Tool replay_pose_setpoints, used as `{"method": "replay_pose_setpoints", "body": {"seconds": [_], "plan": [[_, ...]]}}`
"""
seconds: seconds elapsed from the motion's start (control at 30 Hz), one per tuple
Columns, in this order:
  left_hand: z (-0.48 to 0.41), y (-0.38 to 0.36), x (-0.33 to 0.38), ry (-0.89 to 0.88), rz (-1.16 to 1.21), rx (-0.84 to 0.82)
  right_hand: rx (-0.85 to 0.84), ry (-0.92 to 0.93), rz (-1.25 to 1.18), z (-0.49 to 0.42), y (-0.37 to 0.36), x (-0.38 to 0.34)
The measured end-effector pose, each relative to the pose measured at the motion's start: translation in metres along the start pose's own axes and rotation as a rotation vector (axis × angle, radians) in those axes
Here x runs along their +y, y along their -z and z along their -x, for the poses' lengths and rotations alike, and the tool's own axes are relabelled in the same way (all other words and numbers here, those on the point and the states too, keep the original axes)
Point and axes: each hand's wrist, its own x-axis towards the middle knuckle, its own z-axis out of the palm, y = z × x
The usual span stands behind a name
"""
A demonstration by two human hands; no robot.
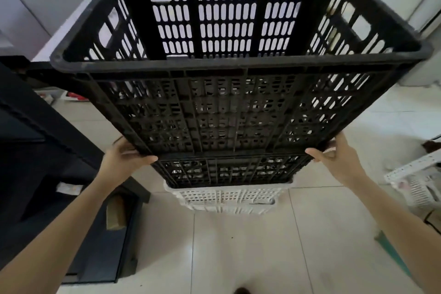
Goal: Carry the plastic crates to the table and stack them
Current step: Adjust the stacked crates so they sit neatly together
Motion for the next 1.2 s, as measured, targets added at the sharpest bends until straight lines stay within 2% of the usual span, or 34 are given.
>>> {"method": "replay_pose_setpoints", "body": {"seconds": [0.1, 0.27, 0.43, 0.6, 0.77, 0.97, 1.07, 1.2], "plan": [[0.003, -0.019, -0.049, 0.045, 0.212, -0.015, 0.031, -0.013, -0.027, 0.009, -0.007, 0.016], [0.006, -0.073, -0.133, 0.121, 0.031, -0.136, -0.008, -0.109, -0.017, 0.022, -0.045, 0.072], [-0.002, -0.126, -0.179, 0.05, -0.023, -0.147, -0.103, -0.179, 0.057, 0.027, -0.104, 0.135], [-0.03, -0.156, -0.215, -0.268, -0.114, -0.06, 0.013, 0.029, 0.137, 0.02, -0.154, 0.173], [-0.05, -0.176, -0.239, -0.465, -0.074, 0.078, 0.191, 0.154, 0.054, 0.005, -0.195, 0.197], [-0.058, -0.179, -0.238, -0.491, 0.052, 0.134, 0.29, 0.225, 0.054, -0.012, -0.216, 0.205], [-0.056, -0.183, -0.234, -0.572, 0.043, 0.152, 0.378, 0.281, 0.033, -0.018, -0.224, 0.207], [-0.058, -0.183, -0.239, -0.534, 0.099, 0.133, 0.465, 0.354, -0.063, -0.025, -0.236, 0.215]]}}
